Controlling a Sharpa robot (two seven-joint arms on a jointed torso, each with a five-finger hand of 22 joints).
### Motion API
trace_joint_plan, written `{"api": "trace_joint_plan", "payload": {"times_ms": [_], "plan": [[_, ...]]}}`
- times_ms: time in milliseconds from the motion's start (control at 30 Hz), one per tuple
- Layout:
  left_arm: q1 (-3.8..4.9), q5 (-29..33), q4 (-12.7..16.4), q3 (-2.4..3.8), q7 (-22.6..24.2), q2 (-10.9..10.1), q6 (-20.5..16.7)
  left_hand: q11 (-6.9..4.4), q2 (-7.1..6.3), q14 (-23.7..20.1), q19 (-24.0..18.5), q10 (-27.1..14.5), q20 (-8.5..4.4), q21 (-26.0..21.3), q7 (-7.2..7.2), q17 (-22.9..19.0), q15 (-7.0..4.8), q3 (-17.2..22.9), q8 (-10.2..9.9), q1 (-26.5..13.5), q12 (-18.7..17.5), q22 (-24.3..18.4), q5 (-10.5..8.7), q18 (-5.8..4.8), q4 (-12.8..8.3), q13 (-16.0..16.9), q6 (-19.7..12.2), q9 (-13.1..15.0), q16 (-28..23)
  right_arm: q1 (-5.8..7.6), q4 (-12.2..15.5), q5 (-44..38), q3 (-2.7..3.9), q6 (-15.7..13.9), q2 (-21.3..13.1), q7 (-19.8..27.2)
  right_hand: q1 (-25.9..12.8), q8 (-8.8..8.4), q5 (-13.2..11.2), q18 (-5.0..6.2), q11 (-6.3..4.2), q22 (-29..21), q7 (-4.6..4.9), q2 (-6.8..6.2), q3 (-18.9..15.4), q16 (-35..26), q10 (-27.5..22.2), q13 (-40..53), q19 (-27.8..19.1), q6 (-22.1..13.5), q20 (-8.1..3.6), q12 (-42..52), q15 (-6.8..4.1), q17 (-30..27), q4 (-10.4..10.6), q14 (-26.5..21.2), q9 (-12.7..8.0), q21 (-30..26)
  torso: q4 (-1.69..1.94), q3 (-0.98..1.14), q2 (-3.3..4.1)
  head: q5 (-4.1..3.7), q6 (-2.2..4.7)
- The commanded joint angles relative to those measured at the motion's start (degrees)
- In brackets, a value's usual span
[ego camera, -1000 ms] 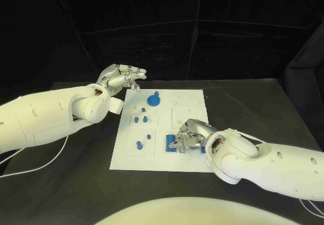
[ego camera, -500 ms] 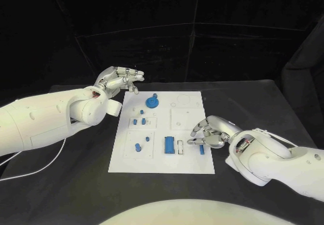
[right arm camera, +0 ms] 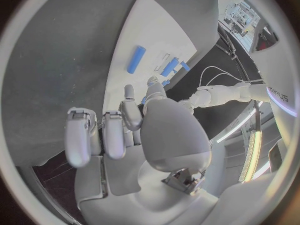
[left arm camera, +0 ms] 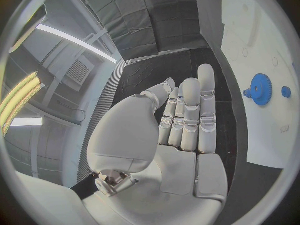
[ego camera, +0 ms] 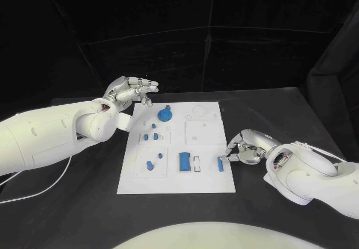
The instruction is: Assemble the parts on the task board
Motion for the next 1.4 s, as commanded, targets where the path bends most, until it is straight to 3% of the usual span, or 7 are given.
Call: {"api": "trace_joint_plan", "payload": {"times_ms": [33,267,700,1000,1167,1233,1400], "plan": [[0.0,0.15,-0.02,0.0,0.52,0.03,0.49,0.16,0.12,-0.36,-0.04,-0.37,-0.07,-0.37,-0.19,-0.09,-0.08,-0.28,0.22,-0.66,0.38,-0.07,0.26,0.76,0.0,-0.07,-0.35,0.02,0.38,-0.11,-0.56,-3.79,0.0,3.99,1.04,-4.68,-0.19,-0.21,0.24,-0.14,-0.13,9.01,0.02,-0.15,-0.28,-0.22,0.1,-0.08,2.01,0.45,0.2,-0.27,-0.05,3.78,-0.03,3.68,-0.09,-0.26,0.04,0.05,0.05,-0.25,-0.1],[-0.07,0.15,0.03,-0.04,0.56,0.03,0.54,0.16,0.12,-0.36,-0.04,-0.37,-0.07,-0.37,-0.19,-0.09,-0.08,-0.28,0.22,-0.66,0.38,-0.07,0.26,0.76,0.0,-0.07,-0.35,0.02,0.38,-0.52,-1.74,-5.07,-0.01,6.42,3.1,-6.13,-0.25,-0.36,-0.62,-0.1,-0.17,8.82,-0.02,-0.33,-0.71,-0.37,0.01,-0.2,1.89,0.75,0.13,-0.55,-0.11,3.58,0.23,3.63,-0.23,-0.4,0.15,-0.1,0.01,-0.33,-0.28],[-0.1,0.15,0.0,-0.06,0.27,0.02,1.3,0.15,0.18,-0.38,-0.03,-0.4,-0.07,-0.41,-0.22,-0.14,-0.08,-0.28,0.26,-0.64,0.47,-0.1,0.27,0.76,-0.01,-0.08,-0.35,0.02,0.42,-0.95,-2.44,-4.99,-0.01,8.6,5.62,-6.89,0.09,-0.08,-1.29,-0.09,-0.48,8.82,-0.44,-0.16,-1.09,-0.38,0.03,-0.17,1.88,2.22,-0.04,-0.72,-0.33,3.71,0.67,3.66,-0.15,-0.43,0.07,-0.11,0.02,-0.06,-0.5],[-0.11,0.15,0.02,-0.07,0.23,-0.1,1.38,0.15,0.18,-0.38,-0.03,-0.4,-0.07,-0.41,-0.22,-0.14,-0.08,-0.28,0.26,-0.64,0.47,-0.1,0.27,0.76,-0.01,-0.08,-0.35,0.02,0.42,-1.05,-2.97,-7.08,-0.01,10.68,6.85,-7.98,2.74,-0.15,-1.34,-0.1,-0.77,8.85,-0.69,0.25,-0.77,-0.38,0.03,-0.1,1.9,2.99,-0.34,-0.9,-0.61,3.83,-0.6,3.7,0.02,-0.44,0.08,-0.09,0.01,0.01,-0.58],[-0.11,0.15,0.02,-0.07,0.21,-0.12,1.48,0.15,0.18,-0.38,-0.03,-0.4,-0.07,-0.41,-0.22,-0.14,-0.08,-0.28,0.26,-0.64,0.47,-0.1,0.27,0.76,-0.01,-0.08,-0.35,0.02,0.42,-1.06,-3.52,-9.29,-0.01,11.91,7.81,-8.88,6.15,-0.6,-2.97,-0.08,-0.9,8.78,-0.78,1.84,0.64,-0.52,-0.14,-0.21,1.84,2.97,-0.49,-1.29,-0.76,3.71,-2.49,3.66,-0.03,-0.52,0.03,-0.08,0.0,0.03,-0.6],[-0.11,0.15,0.03,-0.07,0.2,-0.12,1.51,0.15,0.18,-0.38,-0.03,-0.4,-0.07,-0.41,-0.22,-0.14,-0.08,-0.28,0.26,-0.64,0.47,-0.1,0.27,0.76,-0.01,-0.08,-0.35,0.02,0.42,-1.07,-3.77,-10.83,-0.01,12.84,8.38,-9.2,8.15,-0.91,-5.72,-0.06,-0.92,8.69,-0.75,2.79,1.93,-0.62,-0.36,-0.39,1.78,2.94,-0.6,-1.7,-0.83,3.62,-3.65,3.63,-0.12,-0.6,0.04,-0.09,0.0,0.02,-0.6],[-0.11,0.15,0.07,-0.08,0.19,-0.19,1.54,0.15,0.18,-0.38,-0.03,-0.4,-0.07,-0.41,-0.22,-0.14,-0.08,-0.28,0.26,-0.64,0.47,-0.1,0.27,0.76,-0.01,-0.08,-0.35,0.02,0.42,-1.07,-4.07,-13.67,-0.02,14.32,9.18,-9.6,9.56,-1.52,-7.51,0.03,-0.85,8.34,-0.63,3.37,3.54,-0.91,-0.79,-0.89,1.53,2.8,-0.58,-2.63,-0.75,3.26,-4.65,3.54,-0.36,-0.87,0.12,-0.09,0.01,-0.06,-0.62]]}}
